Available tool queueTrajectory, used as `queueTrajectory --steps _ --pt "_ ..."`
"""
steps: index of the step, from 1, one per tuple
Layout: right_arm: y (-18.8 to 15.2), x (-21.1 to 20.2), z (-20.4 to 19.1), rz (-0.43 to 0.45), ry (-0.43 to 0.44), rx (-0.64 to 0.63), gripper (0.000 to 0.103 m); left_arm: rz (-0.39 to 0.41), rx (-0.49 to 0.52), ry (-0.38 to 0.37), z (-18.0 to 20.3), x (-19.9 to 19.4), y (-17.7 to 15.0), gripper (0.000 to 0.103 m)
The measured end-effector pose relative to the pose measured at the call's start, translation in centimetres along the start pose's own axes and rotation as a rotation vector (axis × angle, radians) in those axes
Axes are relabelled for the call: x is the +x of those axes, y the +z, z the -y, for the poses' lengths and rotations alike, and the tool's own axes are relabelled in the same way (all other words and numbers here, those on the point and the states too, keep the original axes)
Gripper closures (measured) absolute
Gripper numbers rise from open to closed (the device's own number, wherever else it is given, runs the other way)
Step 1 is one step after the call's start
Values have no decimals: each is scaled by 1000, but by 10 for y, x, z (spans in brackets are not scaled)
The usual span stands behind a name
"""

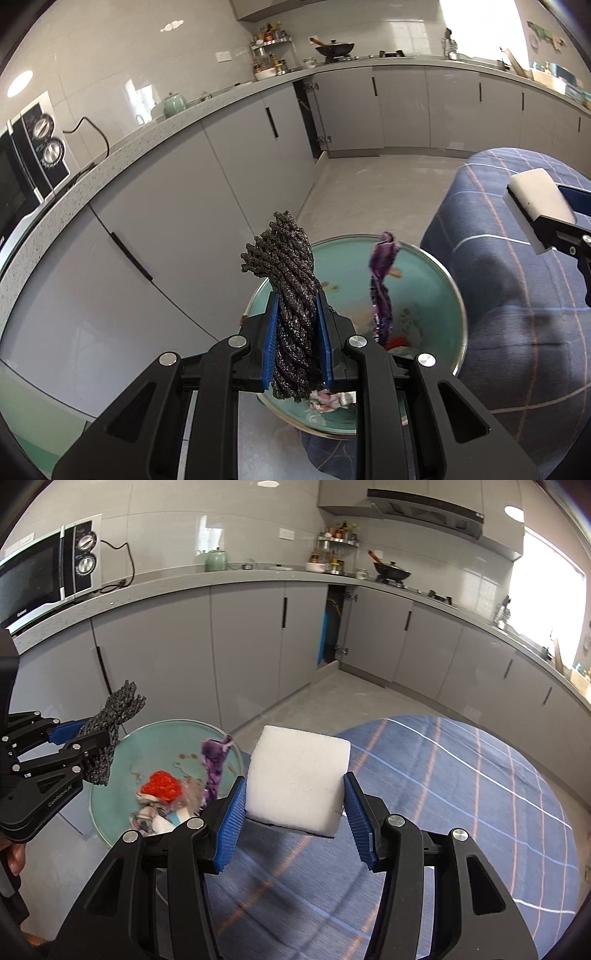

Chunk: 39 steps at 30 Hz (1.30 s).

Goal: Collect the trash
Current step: 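Carry the black scrubber and white sponge over the teal wastebasket with both grippers, then open both grippers to drop the scrubber and sponge into the wastebasket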

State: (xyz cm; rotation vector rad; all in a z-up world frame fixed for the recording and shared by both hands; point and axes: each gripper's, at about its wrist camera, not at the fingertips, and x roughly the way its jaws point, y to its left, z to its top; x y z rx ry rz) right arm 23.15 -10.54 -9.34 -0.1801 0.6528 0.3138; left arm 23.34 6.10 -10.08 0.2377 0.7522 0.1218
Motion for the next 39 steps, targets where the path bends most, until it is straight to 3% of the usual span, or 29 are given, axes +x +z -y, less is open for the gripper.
queueTrajectory --steps 16,19,39 --pt "13 18 -39 -2 77 -61 51 -33 -52 24 -25 15 -7 83" --pt "13 19 -42 -5 81 -66 51 -14 -3 91 -20 14 -9 83" --pt "9 31 -51 -17 118 -84 51 -37 -11 72 -23 21 -9 82"
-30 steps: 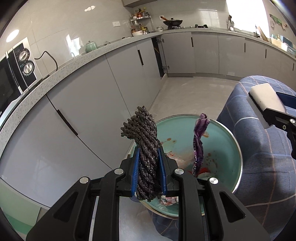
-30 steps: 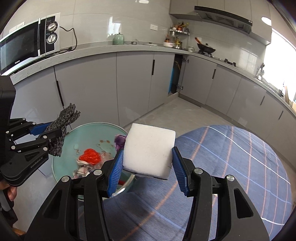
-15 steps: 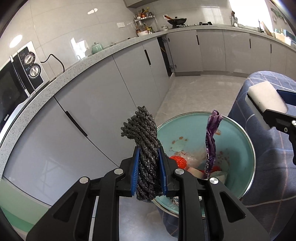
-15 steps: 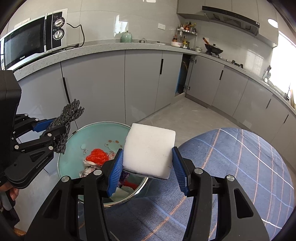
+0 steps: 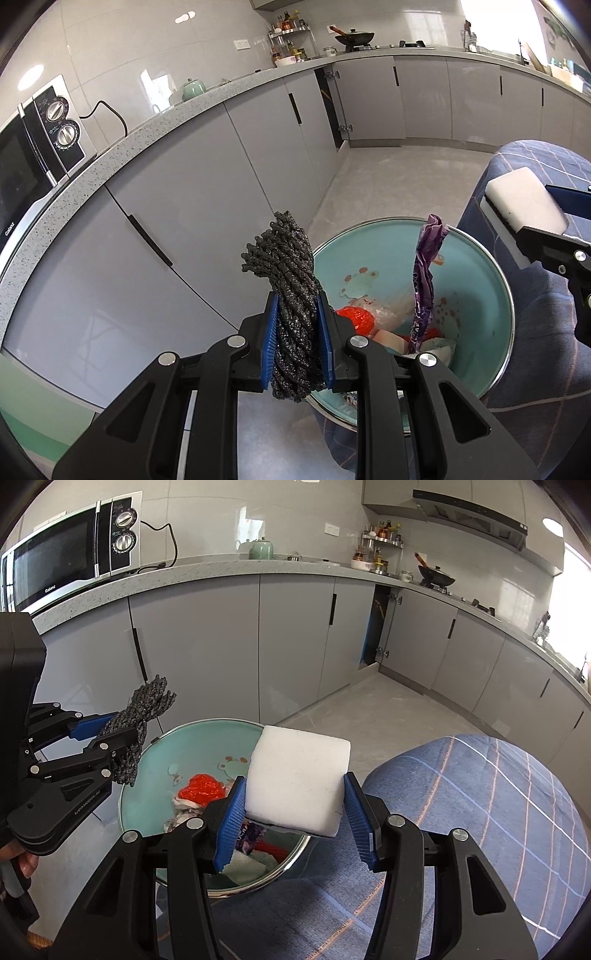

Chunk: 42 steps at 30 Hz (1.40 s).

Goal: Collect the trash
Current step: 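Open both grippers to drop the scrubber and sponge into the wastebasket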

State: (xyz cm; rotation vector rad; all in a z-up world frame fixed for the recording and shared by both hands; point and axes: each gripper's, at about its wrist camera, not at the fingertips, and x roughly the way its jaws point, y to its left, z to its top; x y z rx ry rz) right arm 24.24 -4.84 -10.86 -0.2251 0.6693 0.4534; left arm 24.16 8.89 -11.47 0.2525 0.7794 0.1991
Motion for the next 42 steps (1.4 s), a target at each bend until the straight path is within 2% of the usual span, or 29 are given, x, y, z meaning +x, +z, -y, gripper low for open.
queueTrajectory --steps 12,32,33,34,35,36,40,42 --pt "1 4 -4 -4 8 -10 51 4 5 -31 4 -1 -1 82" --pt "3 11 -14 -13 21 -35 48 6 2 -41 5 -1 -1 80" --pt "3 13 -14 -16 20 -37 46 7 1 -39 5 -2 -1 78" --pt "2 13 -14 -10 15 -39 33 7 -4 -39 3 -2 0 73" --pt "1 11 -13 10 8 -36 18 8 -13 -34 2 -2 0 56" --pt "1 7 -12 29 5 -25 16 14 -16 -31 1 -3 0 43" --pt "1 1 -3 34 -2 5 16 21 -29 -16 -3 -4 2 33" --pt "1 -5 2 43 0 22 16 28 -35 -1 -4 -7 2 24"
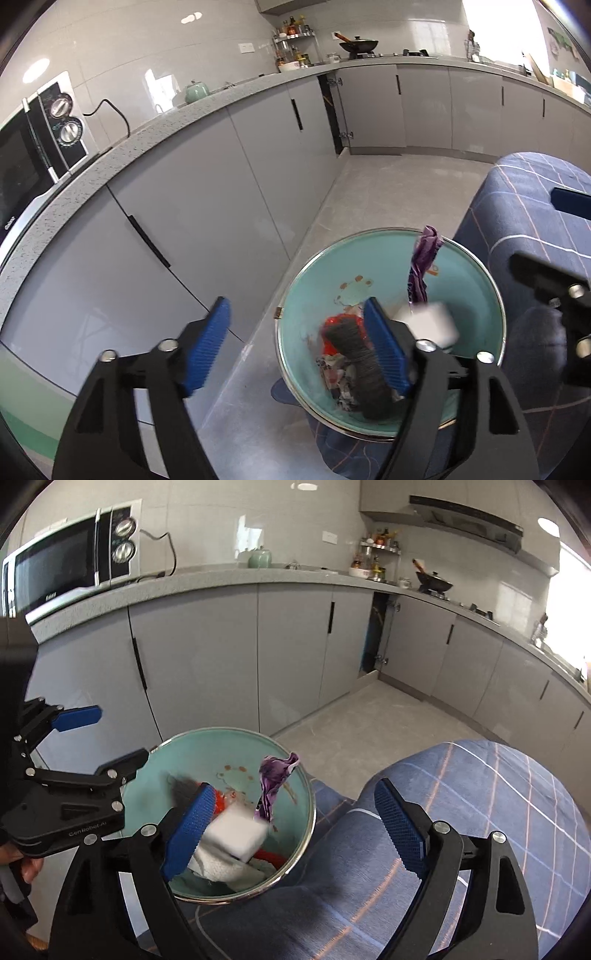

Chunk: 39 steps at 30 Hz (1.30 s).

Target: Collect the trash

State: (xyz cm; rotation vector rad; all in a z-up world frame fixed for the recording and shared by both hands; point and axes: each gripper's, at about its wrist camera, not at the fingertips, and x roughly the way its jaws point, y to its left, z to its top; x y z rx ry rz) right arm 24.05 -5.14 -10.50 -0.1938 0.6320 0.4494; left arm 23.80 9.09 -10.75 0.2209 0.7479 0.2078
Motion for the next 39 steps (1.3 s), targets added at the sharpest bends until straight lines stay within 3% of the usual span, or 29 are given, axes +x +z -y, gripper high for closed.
queueTrajectory --steps 5,8,21,39 --pt "-4 -24 11 32 -23 36 16 36 -22 8 -4 -14 5 13" --pt "-9 -41 18 51 -30 75 15 57 -29 -2 -4 -24 9 11" --pt "-11 -89 32 111 -102 111 15 145 -46 -21 -6 -59 20 9" --pt "-12 -115 38 146 -133 115 14 173 -57 -22 -7 -71 22 9"
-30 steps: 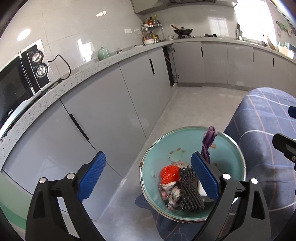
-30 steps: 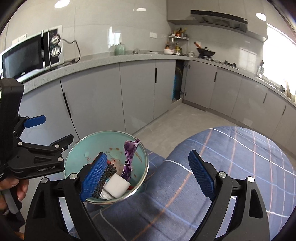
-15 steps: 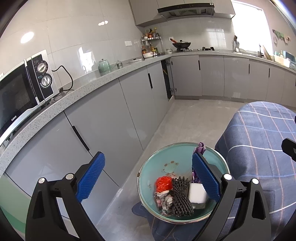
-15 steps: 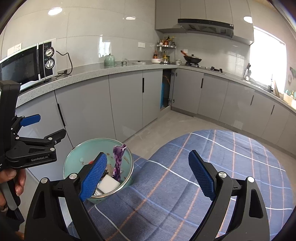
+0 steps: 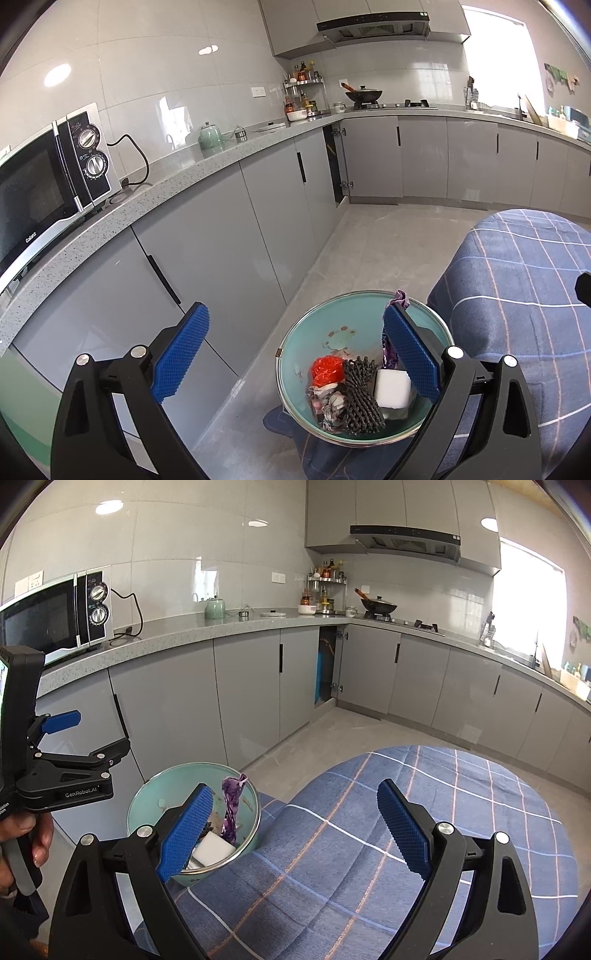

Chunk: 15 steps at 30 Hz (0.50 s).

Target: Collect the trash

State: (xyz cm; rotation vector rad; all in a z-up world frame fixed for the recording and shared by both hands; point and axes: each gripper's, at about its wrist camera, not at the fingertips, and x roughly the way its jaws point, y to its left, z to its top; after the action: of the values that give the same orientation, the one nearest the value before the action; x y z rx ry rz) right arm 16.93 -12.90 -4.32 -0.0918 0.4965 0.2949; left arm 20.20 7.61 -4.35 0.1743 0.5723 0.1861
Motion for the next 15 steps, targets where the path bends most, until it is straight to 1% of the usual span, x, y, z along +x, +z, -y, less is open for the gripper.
queueTrajectory --steps 15 --pt "-1 -1 5 -1 -4 -3 14 -1 11 0 2 0 0 9"
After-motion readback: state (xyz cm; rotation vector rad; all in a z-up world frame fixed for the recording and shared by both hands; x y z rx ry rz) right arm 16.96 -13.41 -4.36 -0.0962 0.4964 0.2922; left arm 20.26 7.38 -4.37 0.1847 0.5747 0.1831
